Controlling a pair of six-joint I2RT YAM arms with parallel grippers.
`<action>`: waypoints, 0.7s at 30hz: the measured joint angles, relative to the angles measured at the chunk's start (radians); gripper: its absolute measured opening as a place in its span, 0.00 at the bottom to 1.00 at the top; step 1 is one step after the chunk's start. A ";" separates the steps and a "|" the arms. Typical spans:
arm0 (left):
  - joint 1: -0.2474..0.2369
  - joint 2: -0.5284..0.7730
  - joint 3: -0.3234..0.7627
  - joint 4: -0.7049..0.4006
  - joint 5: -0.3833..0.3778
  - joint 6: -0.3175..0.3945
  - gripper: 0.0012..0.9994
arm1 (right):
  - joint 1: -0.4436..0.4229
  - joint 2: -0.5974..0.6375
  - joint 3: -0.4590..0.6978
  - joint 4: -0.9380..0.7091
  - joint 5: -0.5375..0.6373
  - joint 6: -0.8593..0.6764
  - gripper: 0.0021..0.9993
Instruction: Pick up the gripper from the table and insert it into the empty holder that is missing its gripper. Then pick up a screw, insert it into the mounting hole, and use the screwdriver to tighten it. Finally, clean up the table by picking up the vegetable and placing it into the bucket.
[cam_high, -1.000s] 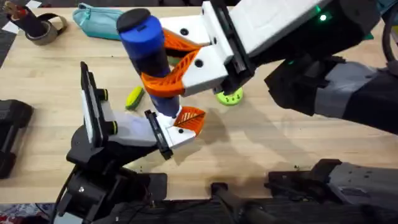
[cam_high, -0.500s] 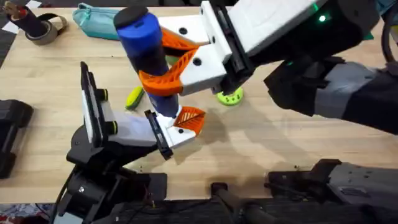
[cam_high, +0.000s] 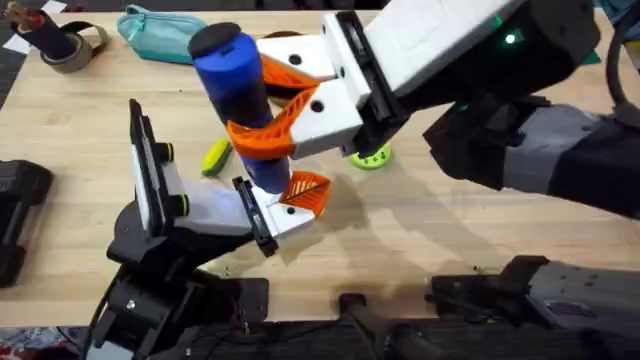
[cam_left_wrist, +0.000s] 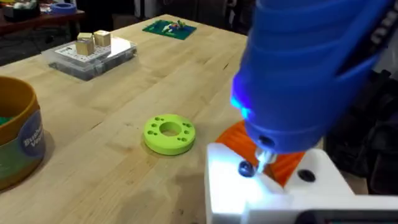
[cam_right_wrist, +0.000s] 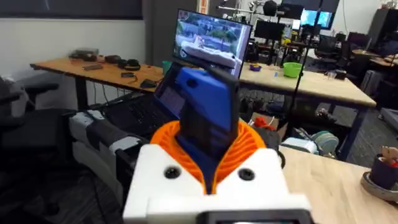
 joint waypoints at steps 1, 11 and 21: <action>0.000 0.000 0.000 0.000 0.000 0.000 0.01 | 0.000 0.000 -0.001 0.000 0.000 0.000 0.03; 0.000 0.000 0.000 0.000 0.000 0.000 0.01 | 0.000 0.000 -0.003 0.006 0.000 0.000 0.03; 0.000 0.000 0.000 0.000 0.000 0.000 0.01 | 0.000 0.000 -0.003 0.029 0.000 0.001 0.03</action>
